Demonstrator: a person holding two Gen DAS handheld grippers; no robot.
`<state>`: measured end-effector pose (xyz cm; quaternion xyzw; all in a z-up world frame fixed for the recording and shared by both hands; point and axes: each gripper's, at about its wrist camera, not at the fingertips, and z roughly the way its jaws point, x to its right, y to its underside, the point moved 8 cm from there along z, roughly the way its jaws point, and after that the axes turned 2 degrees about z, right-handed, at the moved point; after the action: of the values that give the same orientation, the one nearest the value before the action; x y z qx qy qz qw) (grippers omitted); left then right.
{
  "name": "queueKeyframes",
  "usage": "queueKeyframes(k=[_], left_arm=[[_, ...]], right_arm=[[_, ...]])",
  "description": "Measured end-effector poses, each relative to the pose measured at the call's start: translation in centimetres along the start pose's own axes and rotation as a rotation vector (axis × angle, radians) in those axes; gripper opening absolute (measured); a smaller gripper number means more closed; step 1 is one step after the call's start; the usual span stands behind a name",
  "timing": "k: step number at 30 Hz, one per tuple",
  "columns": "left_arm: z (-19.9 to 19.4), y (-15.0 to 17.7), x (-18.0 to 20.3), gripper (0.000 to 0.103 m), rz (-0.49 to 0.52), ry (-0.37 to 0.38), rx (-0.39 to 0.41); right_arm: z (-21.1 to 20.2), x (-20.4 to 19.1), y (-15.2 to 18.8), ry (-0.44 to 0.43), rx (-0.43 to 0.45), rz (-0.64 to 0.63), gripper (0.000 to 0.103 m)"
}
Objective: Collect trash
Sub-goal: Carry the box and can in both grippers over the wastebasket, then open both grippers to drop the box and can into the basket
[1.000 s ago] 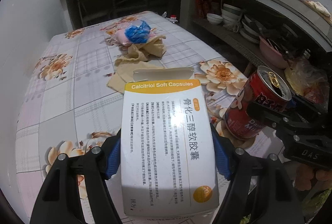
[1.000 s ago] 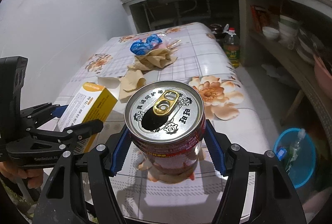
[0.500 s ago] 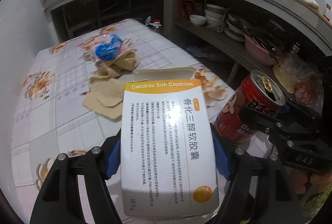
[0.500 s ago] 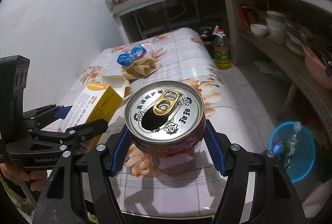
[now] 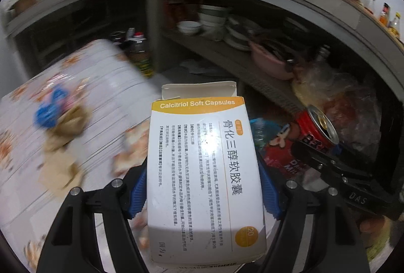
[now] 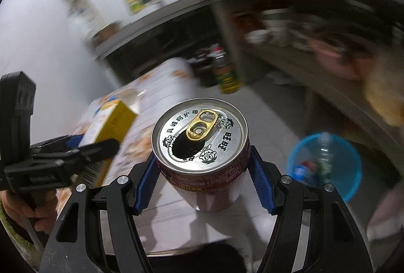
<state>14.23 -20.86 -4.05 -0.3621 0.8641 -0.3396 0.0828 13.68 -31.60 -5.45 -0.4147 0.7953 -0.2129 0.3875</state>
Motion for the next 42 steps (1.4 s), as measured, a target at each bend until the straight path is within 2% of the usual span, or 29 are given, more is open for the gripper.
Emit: queueKeyframes(k=[5, 10, 16, 20, 22, 27, 35, 42], left_arm=[[5.8, -3.2, 4.8, 0.071, 0.002, 0.135, -0.096], [13.8, -4.2, 10.0, 0.071, -0.012, 0.236, -0.284], [20.9, -4.1, 15.2, 0.071, 0.030, 0.239, -0.391], [23.8, -5.1, 17.7, 0.072, -0.003, 0.283, -0.394], [24.8, -5.4, 18.7, 0.084, -0.028, 0.306, -0.407], [23.6, -5.6, 19.4, 0.084, -0.072, 0.395, -0.404], [19.7, -5.7, 18.1, 0.084, -0.064, 0.414, -0.348], [13.2, -5.6, 14.2, 0.084, -0.077, 0.414, -0.251]], right_arm=[[-1.9, 10.4, 0.1, 0.174, 0.030, 0.219, 0.063], [-0.6, 18.3, 3.2, 0.299, -0.059, 0.387, 0.063], [3.8, 24.1, 5.2, 0.300, -0.153, 0.546, 0.064], [6.4, 26.4, 4.5, 0.302, -0.156, 0.568, 0.065], [8.3, 27.8, 4.1, 0.324, -0.162, 0.577, 0.072], [9.1, 29.8, 5.2, 0.359, -0.154, 0.632, 0.072], [7.2, 28.6, 7.1, 0.365, -0.155, 0.617, 0.072], [5.3, 25.1, 7.6, 0.365, -0.164, 0.534, 0.077]])
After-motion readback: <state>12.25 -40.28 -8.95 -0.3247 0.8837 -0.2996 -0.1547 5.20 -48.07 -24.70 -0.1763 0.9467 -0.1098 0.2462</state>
